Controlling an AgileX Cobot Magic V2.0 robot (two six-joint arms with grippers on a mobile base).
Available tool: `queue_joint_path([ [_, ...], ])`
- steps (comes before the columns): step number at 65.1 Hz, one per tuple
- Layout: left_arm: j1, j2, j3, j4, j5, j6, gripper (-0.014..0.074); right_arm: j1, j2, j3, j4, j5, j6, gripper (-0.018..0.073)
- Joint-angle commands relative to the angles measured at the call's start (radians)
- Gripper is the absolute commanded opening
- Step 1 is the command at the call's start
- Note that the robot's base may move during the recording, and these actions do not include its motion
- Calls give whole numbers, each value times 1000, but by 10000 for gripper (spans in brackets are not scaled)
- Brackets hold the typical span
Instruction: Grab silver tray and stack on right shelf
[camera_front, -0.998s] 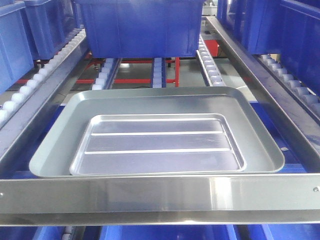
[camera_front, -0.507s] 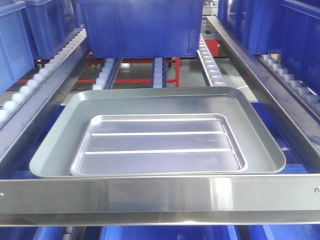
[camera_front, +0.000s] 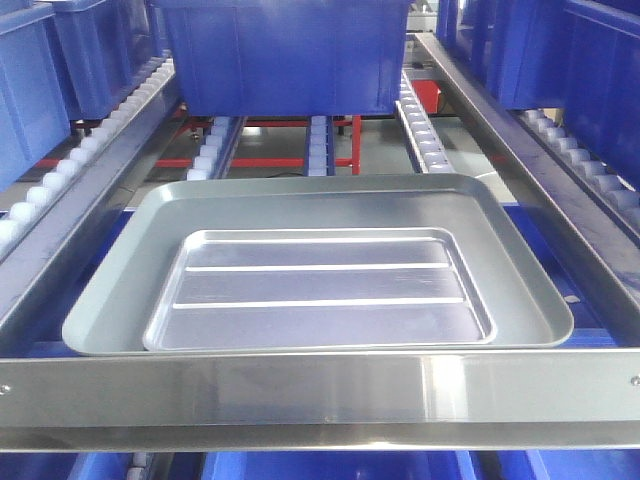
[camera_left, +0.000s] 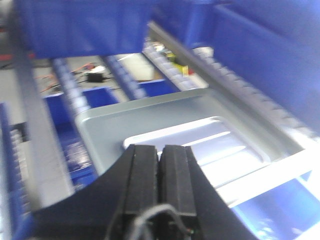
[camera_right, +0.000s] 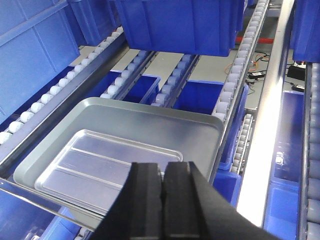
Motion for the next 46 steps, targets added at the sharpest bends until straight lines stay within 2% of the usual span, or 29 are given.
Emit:
queue_joint_path([
  [1,76,4,-6,-18,-87,9,-94,-8,8,-27,-22,-88,-10,56],
  [17,335,-133,146,-21,-144,9,-94,-8,8,-27,-22,-88,-10,56],
  [24,416,-150,233,-29,-246,9,-94,-8,8,-27,-22,-88,-10,56],
  [30,453,-150,331,-29,-409,9,-94,-8,8,-27,-22,-87,-10,56],
  [31,457,-150,334,-29,-414,9,-94,-8,8,-27,-22,-87,-10,56],
  [33,464,-150,322,-29,-348,9,-94,-8,8,-27,-22,-87,-10,56],
  [46,468,-152,328,-29,-364,9,-94,-8,8,-27,-22,-88,-10,56],
])
